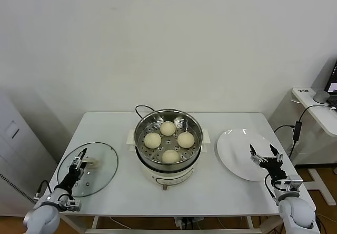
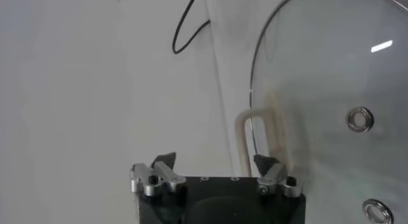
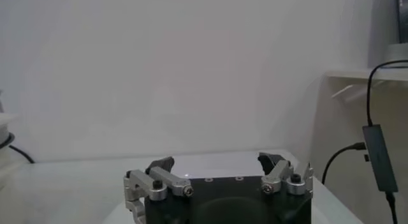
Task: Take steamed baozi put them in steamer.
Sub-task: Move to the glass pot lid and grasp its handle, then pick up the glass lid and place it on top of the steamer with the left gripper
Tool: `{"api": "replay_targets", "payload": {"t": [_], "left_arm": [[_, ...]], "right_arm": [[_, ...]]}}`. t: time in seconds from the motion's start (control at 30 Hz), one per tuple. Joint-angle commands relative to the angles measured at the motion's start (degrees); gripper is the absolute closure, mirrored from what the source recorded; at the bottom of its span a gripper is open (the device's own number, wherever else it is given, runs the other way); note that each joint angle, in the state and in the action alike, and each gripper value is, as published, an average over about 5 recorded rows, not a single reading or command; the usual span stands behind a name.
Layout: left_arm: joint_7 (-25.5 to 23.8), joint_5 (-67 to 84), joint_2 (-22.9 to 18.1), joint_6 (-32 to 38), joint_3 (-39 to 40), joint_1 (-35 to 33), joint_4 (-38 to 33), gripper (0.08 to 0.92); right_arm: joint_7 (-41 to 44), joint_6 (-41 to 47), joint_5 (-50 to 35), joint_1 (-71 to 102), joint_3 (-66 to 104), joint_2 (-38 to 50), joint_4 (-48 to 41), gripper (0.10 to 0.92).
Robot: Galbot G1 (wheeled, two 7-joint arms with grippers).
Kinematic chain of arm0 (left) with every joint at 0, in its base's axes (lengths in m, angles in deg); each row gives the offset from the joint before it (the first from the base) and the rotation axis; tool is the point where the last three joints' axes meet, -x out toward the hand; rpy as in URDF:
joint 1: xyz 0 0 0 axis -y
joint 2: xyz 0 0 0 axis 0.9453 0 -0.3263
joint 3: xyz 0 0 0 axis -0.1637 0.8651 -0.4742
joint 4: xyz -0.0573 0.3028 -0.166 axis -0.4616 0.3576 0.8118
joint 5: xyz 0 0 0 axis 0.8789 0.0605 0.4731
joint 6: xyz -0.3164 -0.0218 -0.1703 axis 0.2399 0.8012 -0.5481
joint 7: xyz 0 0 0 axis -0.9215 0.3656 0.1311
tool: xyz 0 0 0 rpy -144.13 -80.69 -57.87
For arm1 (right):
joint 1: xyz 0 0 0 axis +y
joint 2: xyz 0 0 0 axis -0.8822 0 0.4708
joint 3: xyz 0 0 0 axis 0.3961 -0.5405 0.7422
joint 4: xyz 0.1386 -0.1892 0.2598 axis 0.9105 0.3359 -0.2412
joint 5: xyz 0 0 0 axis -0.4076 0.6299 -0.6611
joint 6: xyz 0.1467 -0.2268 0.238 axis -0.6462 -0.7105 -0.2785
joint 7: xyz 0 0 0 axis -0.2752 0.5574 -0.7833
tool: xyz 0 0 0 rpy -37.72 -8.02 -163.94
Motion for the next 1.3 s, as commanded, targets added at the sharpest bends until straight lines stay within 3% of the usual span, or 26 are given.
{"api": "replay_targets", "payload": {"t": [0.03,0.27,0.53,0.7,0.9,1.13,1.3], "left_arm": [[-0.19,2.60,0.26,1.12,0.10,0.70,-0.13,0.450],[-0.91,7.43,1.56,1.31,-0.95,-0.19,-3.28,0.658],[-7.02,17.65,6.31,-0.83,-3.17,-1.99,-13.97,0.872],[-10.59,21.47,9.53,-3.02,-4.34,-1.08,-19.61,0.890],[-16.05,24.36,12.33,-11.31,-1.60,0.35,-29.64,0.890],[-20.42,19.85,12.23,-28.31,8.13,1.79,-40.00,0.890],[-23.38,15.26,11.33,-38.12,16.78,6.33,-42.80,0.890]], "right_arm": [[-0.02,0.15,0.14,0.03,0.07,0.03,-0.12,0.203],[-0.01,0.29,0.13,0.19,0.09,0.17,0.25,0.203],[0.00,0.46,-0.05,0.15,0.09,0.93,0.46,0.203],[-0.02,0.72,-0.39,0.04,-0.06,1.30,1.06,0.203],[-0.07,0.92,-0.60,-0.13,-0.13,1.22,1.69,0.203],[-0.13,1.21,-0.68,-2.51,-2.80,2.07,0.72,0.203],[-0.12,1.23,-0.69,-3.02,-3.67,2.54,0.46,0.203]]}}
